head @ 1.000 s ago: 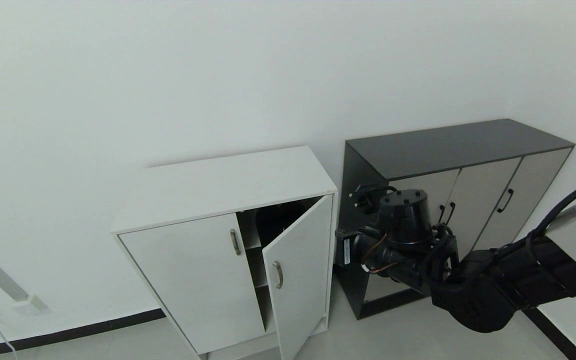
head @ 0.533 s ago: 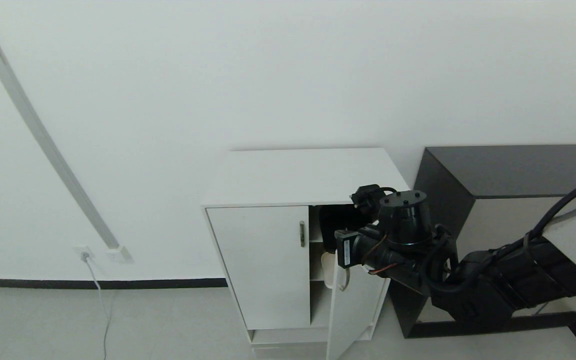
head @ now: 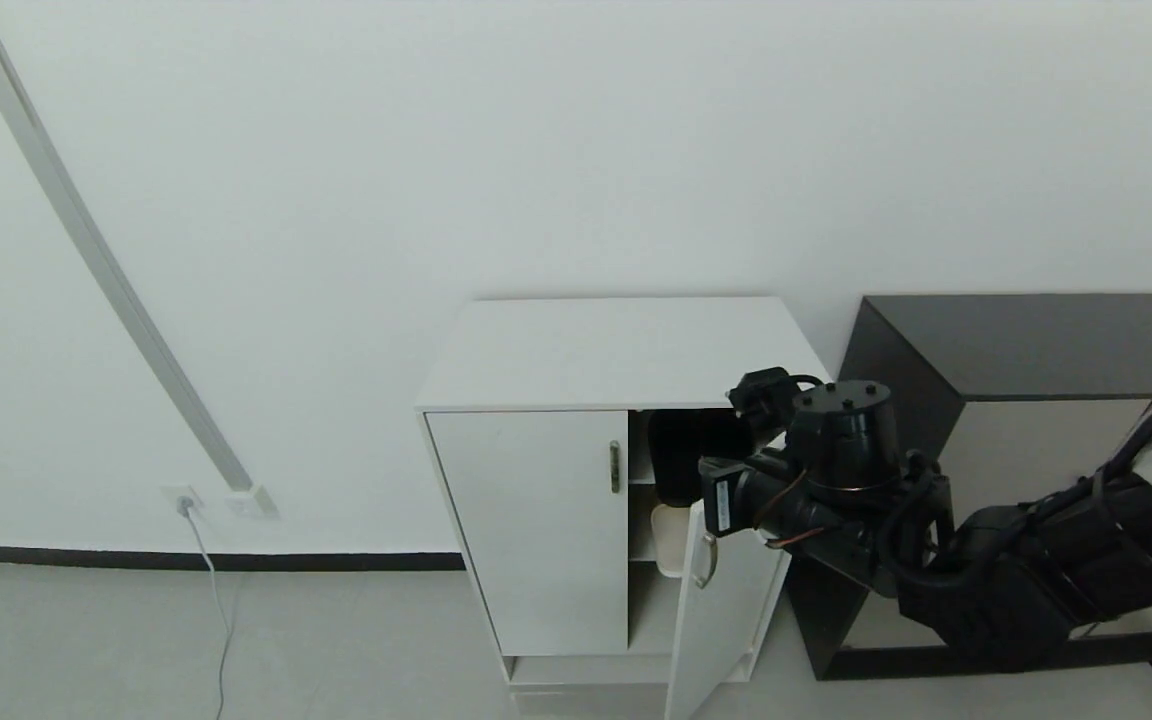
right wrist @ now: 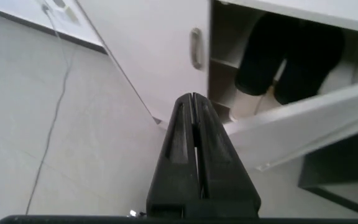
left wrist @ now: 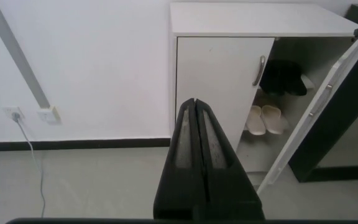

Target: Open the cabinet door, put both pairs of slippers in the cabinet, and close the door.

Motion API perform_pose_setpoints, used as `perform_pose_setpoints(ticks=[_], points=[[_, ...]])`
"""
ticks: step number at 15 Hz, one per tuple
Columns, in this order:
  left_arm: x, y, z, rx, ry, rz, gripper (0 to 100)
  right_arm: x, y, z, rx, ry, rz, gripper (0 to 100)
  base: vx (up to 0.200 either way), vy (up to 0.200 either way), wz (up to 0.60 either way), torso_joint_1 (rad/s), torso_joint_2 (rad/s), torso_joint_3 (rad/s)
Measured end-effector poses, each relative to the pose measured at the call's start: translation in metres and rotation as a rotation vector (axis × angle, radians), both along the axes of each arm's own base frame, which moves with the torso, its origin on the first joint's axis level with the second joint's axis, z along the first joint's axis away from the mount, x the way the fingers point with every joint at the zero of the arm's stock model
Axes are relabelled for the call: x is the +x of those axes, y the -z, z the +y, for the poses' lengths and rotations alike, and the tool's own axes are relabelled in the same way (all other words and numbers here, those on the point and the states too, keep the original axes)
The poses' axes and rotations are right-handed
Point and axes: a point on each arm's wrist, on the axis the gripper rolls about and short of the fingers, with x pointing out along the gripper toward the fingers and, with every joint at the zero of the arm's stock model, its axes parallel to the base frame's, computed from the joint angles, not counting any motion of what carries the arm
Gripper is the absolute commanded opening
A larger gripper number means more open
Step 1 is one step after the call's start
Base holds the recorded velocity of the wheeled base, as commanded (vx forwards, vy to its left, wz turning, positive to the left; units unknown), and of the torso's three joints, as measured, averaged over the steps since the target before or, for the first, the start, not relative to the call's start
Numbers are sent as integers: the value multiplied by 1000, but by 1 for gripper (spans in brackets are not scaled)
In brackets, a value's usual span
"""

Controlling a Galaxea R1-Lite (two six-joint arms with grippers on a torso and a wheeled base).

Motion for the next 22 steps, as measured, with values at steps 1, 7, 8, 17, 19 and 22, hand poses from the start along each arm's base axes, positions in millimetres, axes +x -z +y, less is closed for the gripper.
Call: perform_pose_setpoints(ticks=[1,7,8,17,19,22], points=[[0,0,0,1,0,0,0,-5,5,-6,-30,0,12,0,0,0,0,0,0,0],[0,0,0,2,1,-1,0,-41,39,-42,-122,3,72,0,133,0,0,0,1,2],[0,0,0,1,0,-1,0,-45,45,-46,-132,3,82,0,200,0,0,-17,-7,7],[0,0,0,-1,0,0,0,-40,73,-43,-139,2,97,0,0,0,0,0,0,0],[0,0,0,-1,0,0,0,-26,80,-38,-127,10,90,0,0,0,0,0,0,0],[0,0,0,-1,0,0,0,-1,86,-33,-101,22,77,0,0,0,0,0,0,0]])
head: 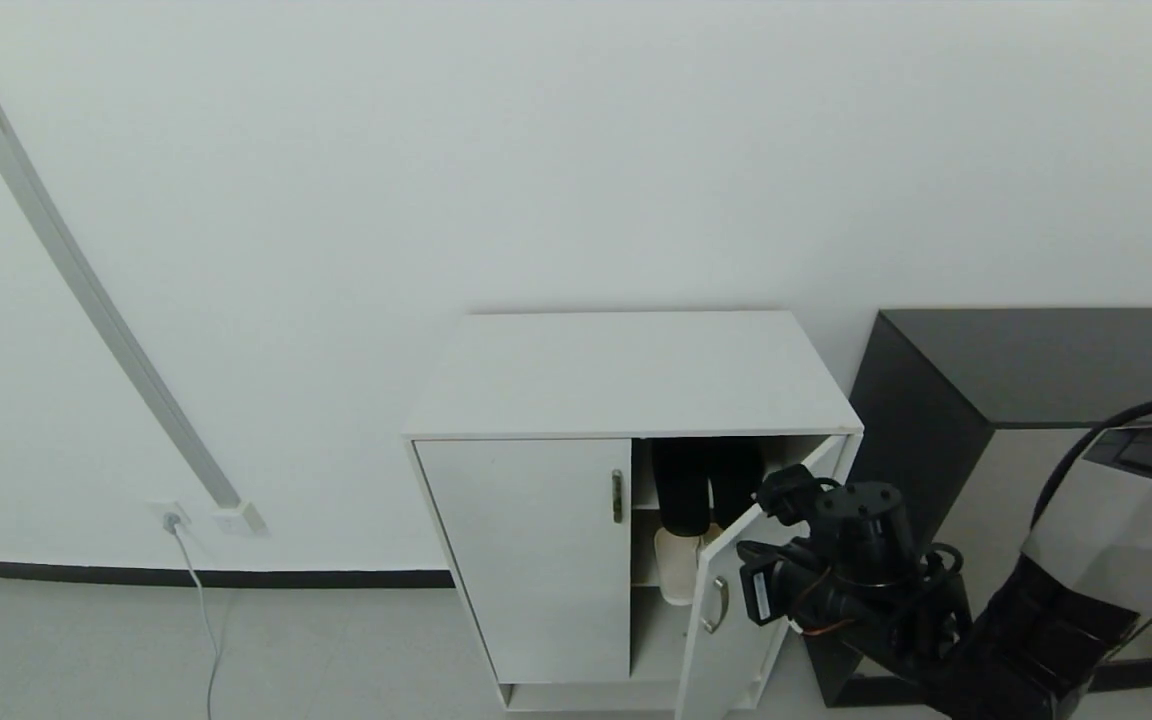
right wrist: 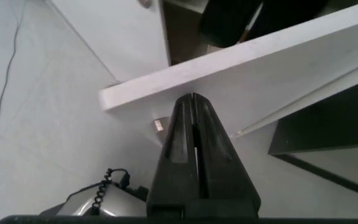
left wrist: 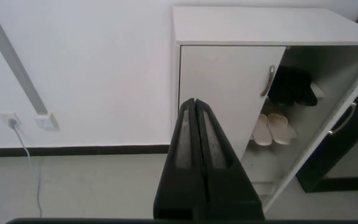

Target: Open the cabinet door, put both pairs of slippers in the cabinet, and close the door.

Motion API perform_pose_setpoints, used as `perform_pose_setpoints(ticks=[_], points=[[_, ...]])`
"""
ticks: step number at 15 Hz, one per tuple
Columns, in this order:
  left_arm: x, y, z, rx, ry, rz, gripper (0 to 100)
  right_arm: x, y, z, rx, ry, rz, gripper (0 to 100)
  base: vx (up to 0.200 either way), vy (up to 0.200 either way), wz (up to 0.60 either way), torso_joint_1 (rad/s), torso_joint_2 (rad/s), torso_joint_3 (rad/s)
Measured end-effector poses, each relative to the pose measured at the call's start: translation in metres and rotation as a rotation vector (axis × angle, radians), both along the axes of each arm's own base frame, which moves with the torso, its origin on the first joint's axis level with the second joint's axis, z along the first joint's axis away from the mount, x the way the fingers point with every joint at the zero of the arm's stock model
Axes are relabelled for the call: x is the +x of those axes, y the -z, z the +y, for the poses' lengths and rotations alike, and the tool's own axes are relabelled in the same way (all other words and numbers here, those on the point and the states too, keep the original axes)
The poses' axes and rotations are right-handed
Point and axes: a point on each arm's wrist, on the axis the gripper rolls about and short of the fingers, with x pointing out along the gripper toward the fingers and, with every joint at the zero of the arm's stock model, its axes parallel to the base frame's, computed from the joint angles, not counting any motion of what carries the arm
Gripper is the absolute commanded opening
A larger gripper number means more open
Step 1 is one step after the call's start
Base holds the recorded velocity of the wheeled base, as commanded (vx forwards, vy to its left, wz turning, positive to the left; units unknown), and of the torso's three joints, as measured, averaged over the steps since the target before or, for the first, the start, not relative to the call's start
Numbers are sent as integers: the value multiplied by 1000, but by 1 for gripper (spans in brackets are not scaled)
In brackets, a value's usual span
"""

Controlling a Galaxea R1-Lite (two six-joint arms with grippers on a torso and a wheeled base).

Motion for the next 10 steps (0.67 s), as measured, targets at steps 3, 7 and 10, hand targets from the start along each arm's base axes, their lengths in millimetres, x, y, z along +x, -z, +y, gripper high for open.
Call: perform_pose_setpoints(ticks=[3,7,10], points=[[0,0,0,0,0,0,0,24,4,5,19,25,-25,0,0,0,0,0,0,0],[0,0,0,0,0,0,0,48,11,12,37,42,-52,0,0,0,0,0,0,0],[0,0,0,0,0,0,0,65,18,14,44,60,-67,0,0,0,0,0,0,0]])
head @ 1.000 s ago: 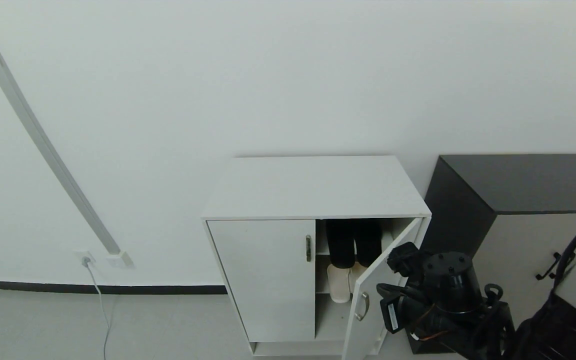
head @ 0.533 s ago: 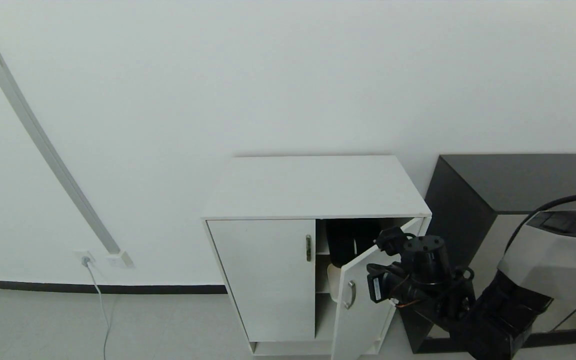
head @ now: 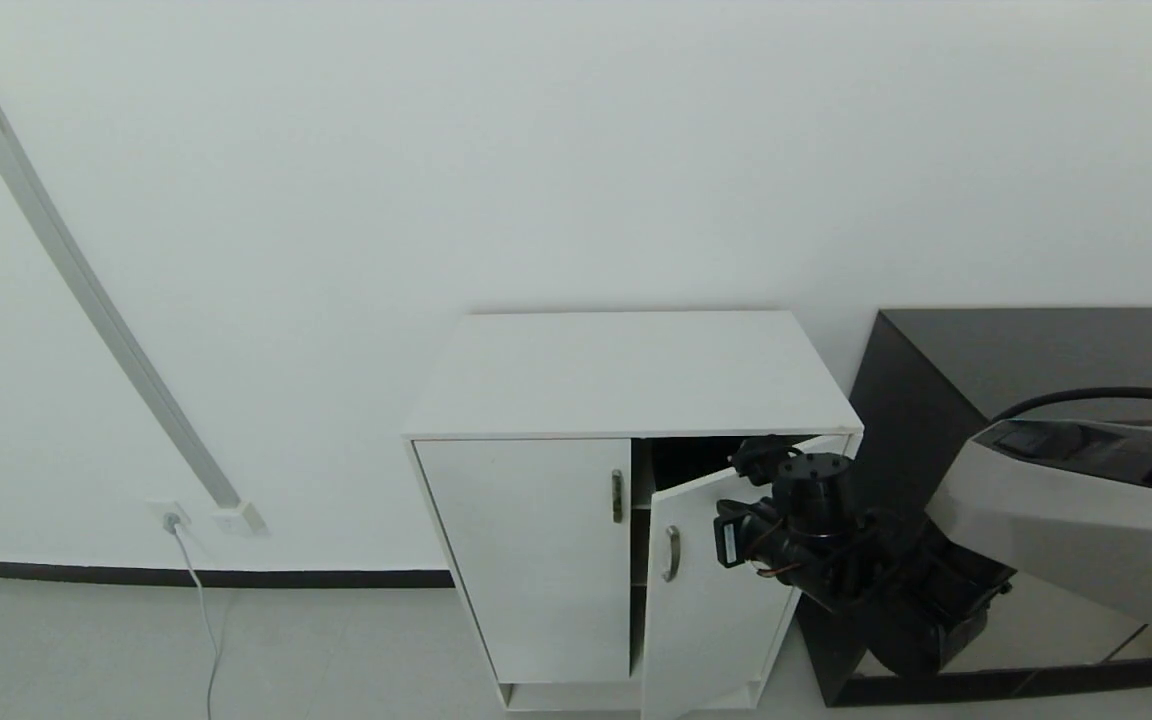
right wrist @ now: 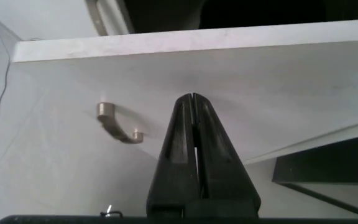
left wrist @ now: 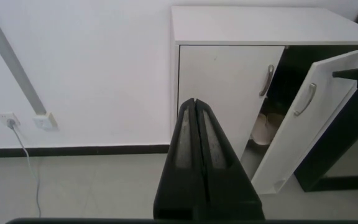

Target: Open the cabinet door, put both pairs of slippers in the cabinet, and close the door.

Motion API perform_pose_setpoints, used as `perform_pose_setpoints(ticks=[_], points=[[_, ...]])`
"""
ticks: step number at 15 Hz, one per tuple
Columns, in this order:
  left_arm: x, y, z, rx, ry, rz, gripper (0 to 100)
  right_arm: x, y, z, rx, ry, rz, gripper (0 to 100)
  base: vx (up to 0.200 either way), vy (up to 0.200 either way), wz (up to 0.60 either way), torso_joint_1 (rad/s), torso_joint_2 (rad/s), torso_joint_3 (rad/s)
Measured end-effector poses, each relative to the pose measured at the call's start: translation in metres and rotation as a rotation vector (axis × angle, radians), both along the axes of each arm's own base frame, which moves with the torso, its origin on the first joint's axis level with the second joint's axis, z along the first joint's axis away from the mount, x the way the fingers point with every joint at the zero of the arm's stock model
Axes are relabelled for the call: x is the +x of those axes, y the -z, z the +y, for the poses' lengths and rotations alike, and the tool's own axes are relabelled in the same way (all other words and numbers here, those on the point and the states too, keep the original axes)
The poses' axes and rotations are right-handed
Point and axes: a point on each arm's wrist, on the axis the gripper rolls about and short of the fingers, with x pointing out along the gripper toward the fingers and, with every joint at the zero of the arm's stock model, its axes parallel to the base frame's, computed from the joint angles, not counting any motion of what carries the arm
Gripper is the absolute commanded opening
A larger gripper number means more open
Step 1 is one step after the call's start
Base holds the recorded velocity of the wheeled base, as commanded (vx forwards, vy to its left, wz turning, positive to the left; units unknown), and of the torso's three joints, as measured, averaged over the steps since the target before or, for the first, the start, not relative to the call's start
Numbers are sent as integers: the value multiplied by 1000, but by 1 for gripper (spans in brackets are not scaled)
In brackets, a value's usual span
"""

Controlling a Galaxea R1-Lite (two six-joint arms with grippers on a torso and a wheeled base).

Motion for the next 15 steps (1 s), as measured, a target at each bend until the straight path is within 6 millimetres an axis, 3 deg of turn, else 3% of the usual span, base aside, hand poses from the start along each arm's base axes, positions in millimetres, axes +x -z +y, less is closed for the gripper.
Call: perform_pose_setpoints(ticks=[6,15], points=[[0,0,0,0,0,0,0,34,15,2,5,21,0,0,0,0,0,0,0,0],[0,0,0,0,0,0,0,65,18,1,11,55,-8,0,0,0,0,0,0,0]])
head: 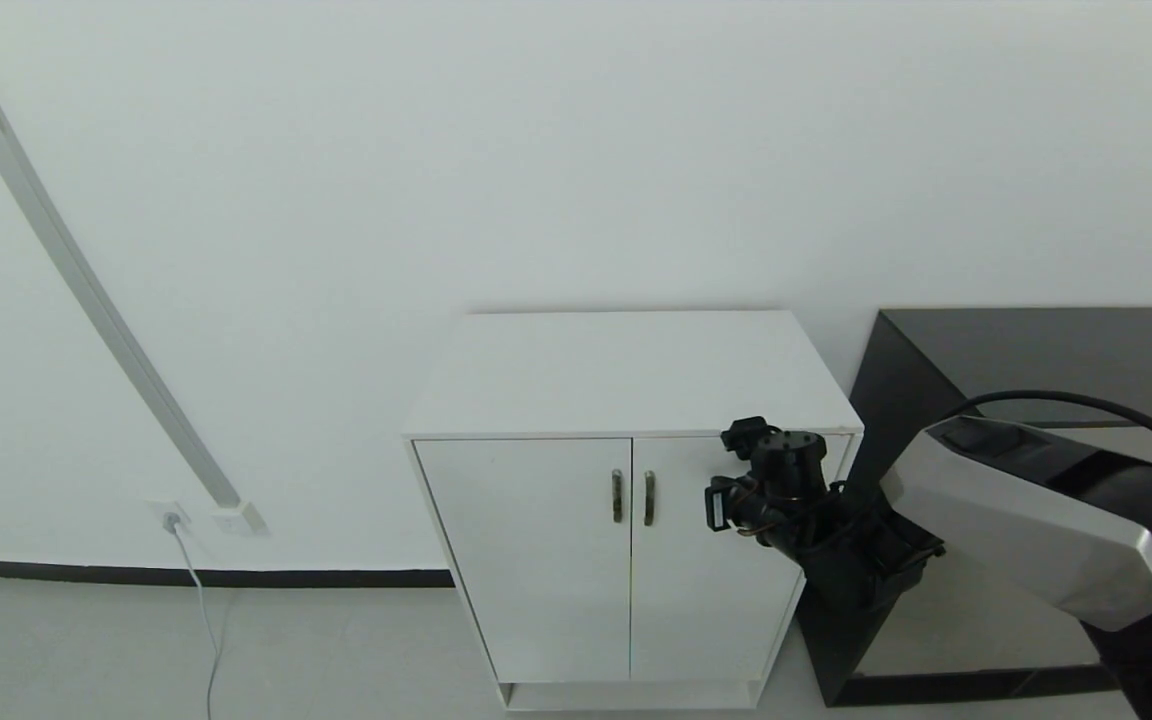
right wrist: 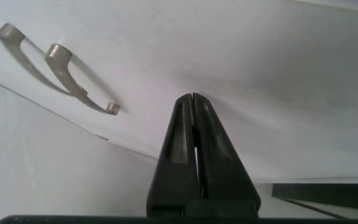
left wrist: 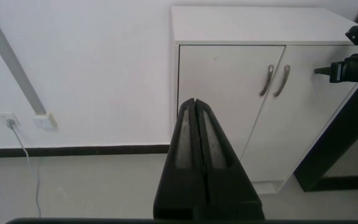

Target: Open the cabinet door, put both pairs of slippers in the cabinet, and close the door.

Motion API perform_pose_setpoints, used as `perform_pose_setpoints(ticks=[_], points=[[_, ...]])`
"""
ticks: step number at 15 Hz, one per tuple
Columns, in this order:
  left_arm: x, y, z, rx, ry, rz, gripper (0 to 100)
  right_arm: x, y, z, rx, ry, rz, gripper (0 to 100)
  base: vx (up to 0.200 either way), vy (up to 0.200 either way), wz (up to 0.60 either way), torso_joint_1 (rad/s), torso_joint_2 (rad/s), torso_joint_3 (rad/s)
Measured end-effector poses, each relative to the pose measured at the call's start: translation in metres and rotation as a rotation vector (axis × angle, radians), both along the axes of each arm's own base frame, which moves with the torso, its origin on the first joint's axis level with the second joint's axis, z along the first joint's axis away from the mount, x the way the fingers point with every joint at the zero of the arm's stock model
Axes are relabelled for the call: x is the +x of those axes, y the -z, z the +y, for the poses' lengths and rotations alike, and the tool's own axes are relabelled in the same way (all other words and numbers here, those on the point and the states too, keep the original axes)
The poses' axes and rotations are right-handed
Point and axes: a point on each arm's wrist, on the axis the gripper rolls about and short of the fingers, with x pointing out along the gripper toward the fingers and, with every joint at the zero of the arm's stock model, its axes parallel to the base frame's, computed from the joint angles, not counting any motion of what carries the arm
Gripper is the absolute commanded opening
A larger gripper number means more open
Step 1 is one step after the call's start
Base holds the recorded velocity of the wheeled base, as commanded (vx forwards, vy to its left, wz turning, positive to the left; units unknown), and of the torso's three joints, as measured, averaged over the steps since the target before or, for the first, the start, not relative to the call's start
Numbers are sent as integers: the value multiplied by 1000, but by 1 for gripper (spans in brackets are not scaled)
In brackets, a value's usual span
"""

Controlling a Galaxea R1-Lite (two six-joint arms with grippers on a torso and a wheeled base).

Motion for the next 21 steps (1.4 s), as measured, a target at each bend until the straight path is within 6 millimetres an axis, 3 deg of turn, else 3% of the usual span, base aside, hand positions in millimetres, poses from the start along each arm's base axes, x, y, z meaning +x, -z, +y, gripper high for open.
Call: perform_pose_setpoints(ticks=[6,11,17,21], points=[[0,0,0,0,0,0,0,14,0,-5,-1,20,5,0,0,0,0,0,0,0],[0,0,0,0,0,0,0,12,1,-7,1,26,2,0,0,0,0,0,0,0],[0,0,0,1,0,0,0,-28,-14,-16,2,6,16,0,0,0,0,0,0,0],[0,0,0,0,0,0,0,-69,-32,-36,7,1,7,0,0,0,0,0,0,0]])
